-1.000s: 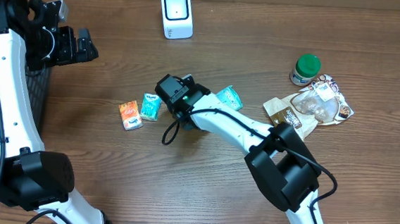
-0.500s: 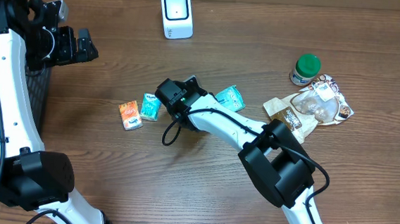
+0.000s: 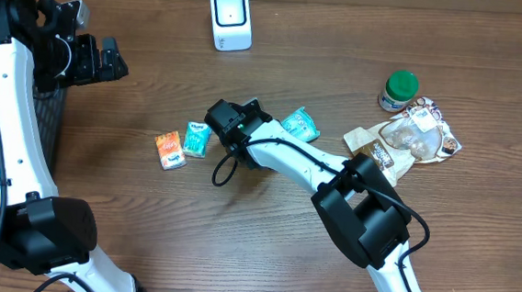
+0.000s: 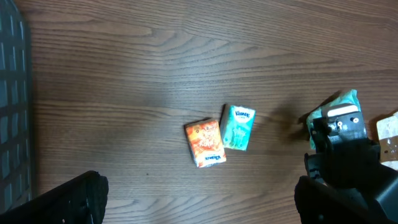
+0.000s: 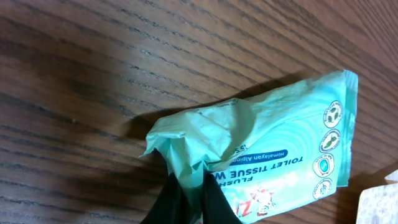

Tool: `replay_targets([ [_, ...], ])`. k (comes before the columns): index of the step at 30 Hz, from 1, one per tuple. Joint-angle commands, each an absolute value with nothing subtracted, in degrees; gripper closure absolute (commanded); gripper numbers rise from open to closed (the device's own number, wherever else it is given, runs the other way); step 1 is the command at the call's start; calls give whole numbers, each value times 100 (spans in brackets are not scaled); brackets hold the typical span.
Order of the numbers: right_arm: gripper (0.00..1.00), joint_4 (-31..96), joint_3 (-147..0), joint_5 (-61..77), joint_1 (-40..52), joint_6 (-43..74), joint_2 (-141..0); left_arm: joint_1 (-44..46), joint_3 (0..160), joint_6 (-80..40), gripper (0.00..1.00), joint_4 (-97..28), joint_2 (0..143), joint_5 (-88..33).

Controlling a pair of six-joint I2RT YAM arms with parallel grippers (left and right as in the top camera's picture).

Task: Scan the item barcode

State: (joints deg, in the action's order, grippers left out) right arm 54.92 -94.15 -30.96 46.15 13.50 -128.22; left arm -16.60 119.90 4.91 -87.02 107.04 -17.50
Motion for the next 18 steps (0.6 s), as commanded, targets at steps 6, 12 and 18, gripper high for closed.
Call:
replay_targets([
  [6,96,5992,-9749,-2060,4525,1385,-13139,-1675,12042,580,0,-8691,10694,-1739],
  [12,96,6702,-10862,-454,4460,1297,-12455,-1675,12042,580,0,-8691,10694,-1739],
  [18,96,6696,-11192,2231,4003,1302,-11695,-1675,12042,580,0,-8694,10694,-1739],
])
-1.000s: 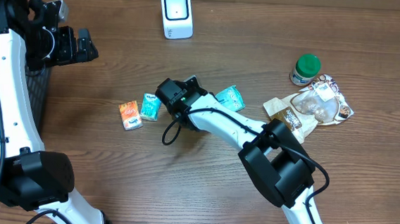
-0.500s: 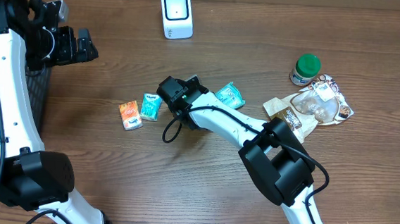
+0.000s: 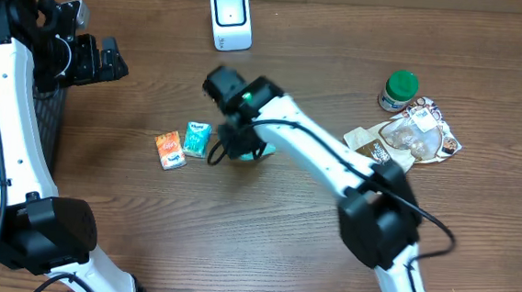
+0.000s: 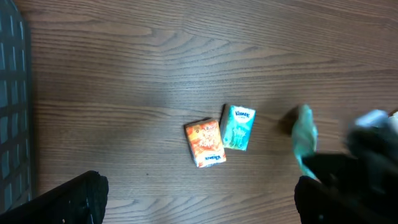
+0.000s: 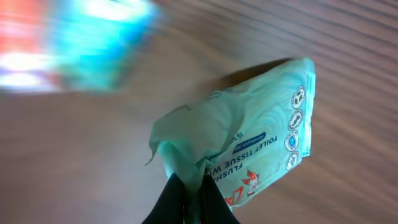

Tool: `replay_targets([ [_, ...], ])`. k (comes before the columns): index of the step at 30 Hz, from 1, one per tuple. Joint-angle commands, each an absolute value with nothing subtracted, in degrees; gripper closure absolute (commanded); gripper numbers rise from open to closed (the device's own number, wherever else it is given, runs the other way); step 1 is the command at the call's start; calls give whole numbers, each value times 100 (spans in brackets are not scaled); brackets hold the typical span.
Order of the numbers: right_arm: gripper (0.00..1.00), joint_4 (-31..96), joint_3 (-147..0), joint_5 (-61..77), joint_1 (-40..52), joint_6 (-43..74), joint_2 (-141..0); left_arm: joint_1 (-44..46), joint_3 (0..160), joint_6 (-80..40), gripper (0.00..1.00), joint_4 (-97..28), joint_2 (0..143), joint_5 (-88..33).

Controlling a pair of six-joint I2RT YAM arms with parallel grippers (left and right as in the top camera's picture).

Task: Scan the item barcode

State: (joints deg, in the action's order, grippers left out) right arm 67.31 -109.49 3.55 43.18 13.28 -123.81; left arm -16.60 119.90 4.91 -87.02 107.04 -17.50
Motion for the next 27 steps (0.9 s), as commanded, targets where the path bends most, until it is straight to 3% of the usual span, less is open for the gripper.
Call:
replay_targets([
  [1,96,6661,-11192,2685,3898,1302,-11642,-1675,12042,580,0,-8691,10694,-1739],
  [6,96,6176,-10921,4875,3299,1345,-11629,-1675,12042,580,0,-8691,10694,-1739],
  [11,96,4495,-9778,6228,2871,2150,-11638,-1675,12042,580,0,-8691,10694,-1739],
  [19,96,1739,-7813,6184,2460,3739,-11638,-1675,12042,580,1,-8691,10694,-1739],
  [27,96,2163,-7520,5253,2191,3267,-11638,-1675,12042,580,1,-8691,10694,-1739],
])
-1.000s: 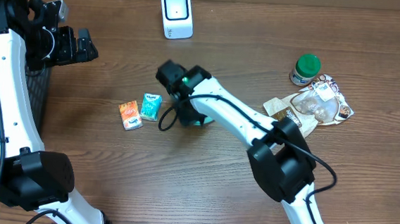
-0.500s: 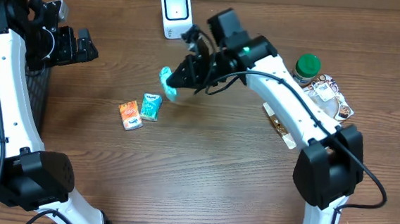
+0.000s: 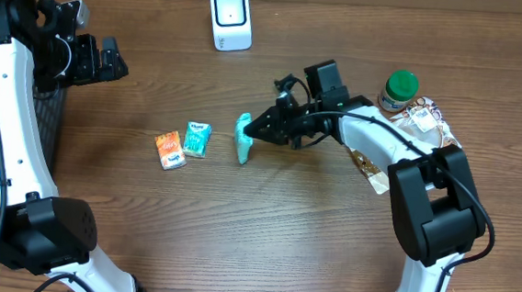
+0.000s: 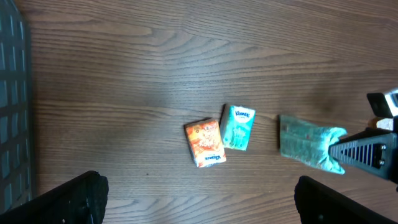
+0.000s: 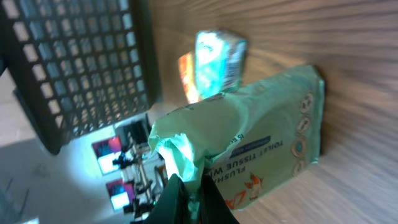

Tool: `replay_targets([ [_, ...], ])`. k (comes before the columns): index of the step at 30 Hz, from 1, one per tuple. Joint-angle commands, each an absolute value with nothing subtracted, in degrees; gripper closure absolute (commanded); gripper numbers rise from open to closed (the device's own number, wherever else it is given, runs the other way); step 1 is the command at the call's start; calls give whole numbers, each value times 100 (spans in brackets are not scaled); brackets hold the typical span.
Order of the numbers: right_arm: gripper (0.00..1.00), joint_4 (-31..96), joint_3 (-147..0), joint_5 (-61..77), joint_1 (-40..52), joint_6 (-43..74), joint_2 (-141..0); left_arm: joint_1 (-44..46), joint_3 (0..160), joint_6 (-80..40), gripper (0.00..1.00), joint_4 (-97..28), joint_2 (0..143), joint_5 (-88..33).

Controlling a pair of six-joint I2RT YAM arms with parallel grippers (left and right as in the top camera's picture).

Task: Scan the item barcode

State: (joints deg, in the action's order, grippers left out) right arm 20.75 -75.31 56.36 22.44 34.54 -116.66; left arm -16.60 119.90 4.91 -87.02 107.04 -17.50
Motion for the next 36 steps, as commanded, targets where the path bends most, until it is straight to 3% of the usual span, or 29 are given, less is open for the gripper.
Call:
replay_targets([
  [1,95,2276,-7522,5052,2180,3197,-11638,-1675,12042,580,1,-8691,10694,-1739],
  [7,87,2961,-7522,3800,2145,2770,-11638,-1675,12042,580,0,-8691,10694,-1739],
  [13,71,3667,-7636,2821,1940,2311,-11636,-1675,12042,580,1,-8691,10694,-1739],
  [20,67,4772,-8167,2445,1544,1621,-11636,-1675,12042,580,0,-8691,10694,-1739],
  [24,51,5330,-8442,2458,1448,1337,-11636,-1675,12042,580,1,-8691,10694,-1739],
  [26,30,5439,-8451,2473,1450,1339,-11636,-1675,12042,580,1,-8694,10694,-1739],
  [28,19,5500,-8447,2517,1474,1271,-11638,-1675,12042,580,0,-8691,10694,-1739],
  [36,15,5022,-8235,3002,1852,1194,-11640,-1675,12042,580,0,-8691,10694,-1739],
])
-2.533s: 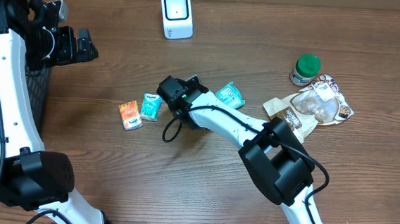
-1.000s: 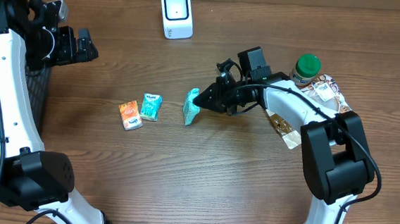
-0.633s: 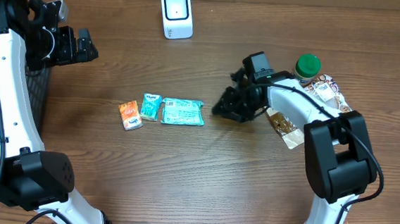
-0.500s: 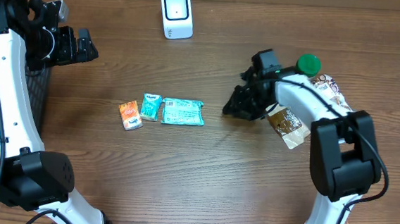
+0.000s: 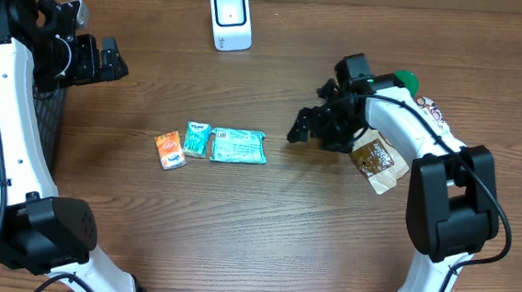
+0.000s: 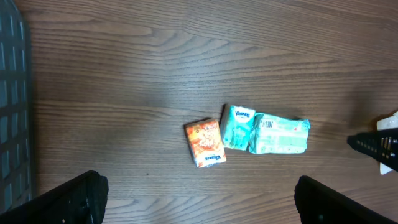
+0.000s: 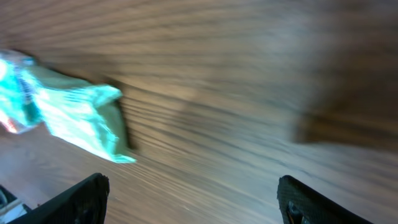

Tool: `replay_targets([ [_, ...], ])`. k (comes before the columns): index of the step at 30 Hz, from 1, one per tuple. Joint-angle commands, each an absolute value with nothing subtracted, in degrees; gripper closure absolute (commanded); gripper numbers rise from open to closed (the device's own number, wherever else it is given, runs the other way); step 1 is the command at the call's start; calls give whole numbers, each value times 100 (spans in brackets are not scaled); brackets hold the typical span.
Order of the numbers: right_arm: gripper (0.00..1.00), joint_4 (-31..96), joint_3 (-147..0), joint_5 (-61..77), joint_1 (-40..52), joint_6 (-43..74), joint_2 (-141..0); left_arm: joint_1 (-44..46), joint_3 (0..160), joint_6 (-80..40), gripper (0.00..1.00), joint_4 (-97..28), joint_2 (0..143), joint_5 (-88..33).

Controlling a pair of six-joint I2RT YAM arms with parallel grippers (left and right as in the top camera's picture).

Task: Scan the item barcode

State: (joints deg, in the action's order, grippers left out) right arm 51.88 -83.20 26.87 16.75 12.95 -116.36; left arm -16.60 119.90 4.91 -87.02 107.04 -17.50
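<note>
The green toilet-wipes pack (image 5: 238, 145) lies flat on the table with its white barcode label up, touching the teal Kleenex pack (image 5: 197, 139). It also shows in the left wrist view (image 6: 279, 134) and, blurred, in the right wrist view (image 7: 68, 112). The white scanner (image 5: 230, 19) stands at the far edge. My right gripper (image 5: 301, 129) is open and empty, to the right of the wipes pack (image 7: 193, 205). High over the table's left side, my left gripper (image 5: 110, 59) is open with nothing in it (image 6: 199, 205).
An orange tissue pack (image 5: 169, 150) lies left of the Kleenex. A green-lidded jar (image 5: 401, 82) and snack packets (image 5: 384, 162) sit at the right, under the right arm. A black mesh basket (image 5: 50, 113) stands at the left edge.
The right gripper has let go of the wipes pack and opened, and now sits farther right. The pack, then held on edge, now lies flat against the Kleenex, barcode up.
My right gripper was shut on one end of the wipes pack at the table's middle. Then it held the pack beside the tissue packs, then on edge from the right. Now the pack lies flat there, released. The left arm stayed still.
</note>
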Motion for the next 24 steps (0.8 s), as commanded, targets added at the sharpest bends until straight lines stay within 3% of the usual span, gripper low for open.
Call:
replay_targets([
  [1,15,4827,-8134,3109,1916,1205,-11644,-1675,12042,580,0,-8691,10694,-1739],
  [10,20,3712,-7701,3395,2307,1800,-11898,-1675,12042,580,1,-8691,10694,-1739],
  [21,44,2895,-7686,3356,2683,2580,-12401,-1675,12042,580,0,-8691,10694,-1739],
  [24,55,2781,-7686,3363,2692,2847,-12584,-1675,12042,580,0,-8691,10694,-1739],
])
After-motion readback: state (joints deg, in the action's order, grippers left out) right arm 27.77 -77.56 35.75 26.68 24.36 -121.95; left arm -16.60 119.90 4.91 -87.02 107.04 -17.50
